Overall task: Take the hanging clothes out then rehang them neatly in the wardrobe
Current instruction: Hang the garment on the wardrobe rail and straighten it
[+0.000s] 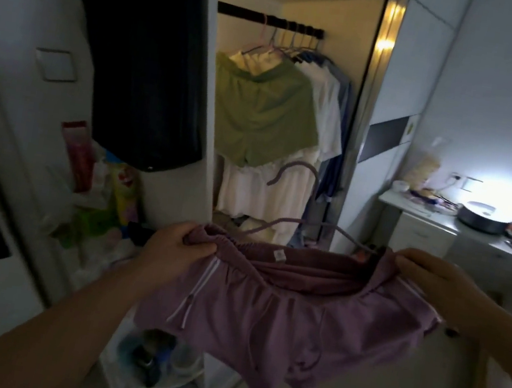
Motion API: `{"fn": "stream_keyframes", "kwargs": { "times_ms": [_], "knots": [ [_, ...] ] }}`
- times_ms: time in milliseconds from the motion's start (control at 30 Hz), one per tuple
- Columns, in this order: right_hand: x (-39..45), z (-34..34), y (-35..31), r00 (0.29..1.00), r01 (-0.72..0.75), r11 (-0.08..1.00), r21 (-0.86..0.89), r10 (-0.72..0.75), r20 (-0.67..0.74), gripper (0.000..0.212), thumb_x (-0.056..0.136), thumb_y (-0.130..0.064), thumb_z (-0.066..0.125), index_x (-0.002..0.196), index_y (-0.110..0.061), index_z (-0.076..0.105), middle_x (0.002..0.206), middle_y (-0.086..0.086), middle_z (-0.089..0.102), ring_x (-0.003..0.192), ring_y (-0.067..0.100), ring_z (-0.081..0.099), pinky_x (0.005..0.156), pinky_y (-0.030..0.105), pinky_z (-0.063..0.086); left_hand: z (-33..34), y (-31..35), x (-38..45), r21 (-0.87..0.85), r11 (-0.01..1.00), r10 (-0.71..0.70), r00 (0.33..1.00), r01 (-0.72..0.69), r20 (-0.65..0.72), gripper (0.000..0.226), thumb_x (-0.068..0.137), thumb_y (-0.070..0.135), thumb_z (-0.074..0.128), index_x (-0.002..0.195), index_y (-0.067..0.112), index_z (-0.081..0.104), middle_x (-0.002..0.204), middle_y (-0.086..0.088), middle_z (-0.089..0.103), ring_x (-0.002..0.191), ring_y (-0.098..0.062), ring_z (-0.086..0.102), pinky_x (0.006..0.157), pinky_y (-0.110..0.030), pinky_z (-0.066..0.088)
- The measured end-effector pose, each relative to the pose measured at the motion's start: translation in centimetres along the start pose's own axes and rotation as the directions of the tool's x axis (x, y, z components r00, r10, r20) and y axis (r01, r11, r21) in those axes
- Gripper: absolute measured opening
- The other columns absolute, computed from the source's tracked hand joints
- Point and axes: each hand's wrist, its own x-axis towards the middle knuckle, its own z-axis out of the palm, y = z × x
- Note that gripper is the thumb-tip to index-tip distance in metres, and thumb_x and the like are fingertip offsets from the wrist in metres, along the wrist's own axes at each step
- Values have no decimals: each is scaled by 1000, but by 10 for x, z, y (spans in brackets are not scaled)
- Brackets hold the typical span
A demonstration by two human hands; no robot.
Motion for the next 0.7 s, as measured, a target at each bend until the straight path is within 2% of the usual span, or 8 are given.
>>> {"fn": "stream_keyframes", "kwargs": {
  "times_ms": [67, 133, 233, 333, 400, 433, 567, 700],
  "knots": [
    [10, -8, 12, 999, -10, 1000, 11, 11, -51, 55, 58, -85, 47, 86, -41, 66, 93, -9, 69, 91, 19, 63, 88, 33, 45, 13, -1, 25, -50, 999, -4, 999, 6, 42, 9, 80, 22, 71, 79, 26, 63, 76, 8, 63, 75, -10, 58, 61, -10, 41],
    [17, -15, 21, 996, -70, 998, 9, 70, -57, 12, 85, -42, 55, 82, -48, 65, 90, -20, 68, 89, 19, 62, 83, 28, 45, 27, -2, 46, -97, 995, 15, 998, -9, 64, 25, 69, 33, 71, 91, 21, 68, 88, 0, 70, 82, -13, 62, 73, -26, 46],
    [36, -31, 49, 988, -119, 990, -76, 110, -110, 56, 83, 3, 51, 78, -52, 64, 84, -28, 67, 83, 13, 61, 74, 15, 45, 50, 4, 75, -111, 993, 48, 997, -41, 63, 36, 65, 35, 66, 92, 12, 69, 89, -6, 70, 79, -14, 61, 76, -32, 47],
    [62, -43, 59, 983, -142, 986, -88, 130, -128, 35, 86, -13, 56, 87, -47, 63, 90, -24, 66, 86, 15, 63, 81, 29, 48, 72, 6, 109, -106, 993, 67, 996, -61, 59, 8, 79, 14, 71, 87, 16, 68, 74, 9, 66, 65, 9, 57, 63, -7, 41],
    [86, -51, 70, 985, -130, 990, -50, 123, -125, 8, 81, -50, 57, 87, -48, 62, 87, -18, 67, 85, 16, 63, 77, 29, 47, 86, 9, 134, -92, 993, 73, 997, -72, 14, 10, 80, 7, 69, 78, 15, 64, 58, 13, 60, 59, 15, 53, 56, -5, 38],
    [100, -56, 75, 988, -102, 993, -54, 95, -119, 24, 73, -67, 54, 87, -49, 61, 84, -11, 68, 83, 16, 62, 75, 29, 46, 94, 10, 147, -78, 994, 79, 997, -80, -21, 11, 79, 7, 70, 74, 13, 63, 55, 11, 57, 58, 15, 52, 56, -6, 38],
    [170, -72, 95, 994, -38, 997, -63, 31, -105, 19, 88, -29, 57, 85, -46, 60, 83, -1, 68, 85, 24, 62, 77, 31, 46, 115, 22, 197, -30, 999, 26, 994, -29, -110, 20, 73, 32, 72, 76, 15, 63, 69, 6, 60, 68, -3, 55, 65, -9, 41],
    [244, -74, 108, 1000, 20, 998, -56, -21, -17, 12, 83, -47, 56, 86, -37, 62, 83, 2, 68, 81, 23, 62, 76, 36, 49, 127, 25, 245, 5, 998, -59, 953, 63, -296, 10, 79, 30, 69, 76, 23, 62, 77, 0, 61, 81, -23, 59, 74, -33, 44]
  ]
}}
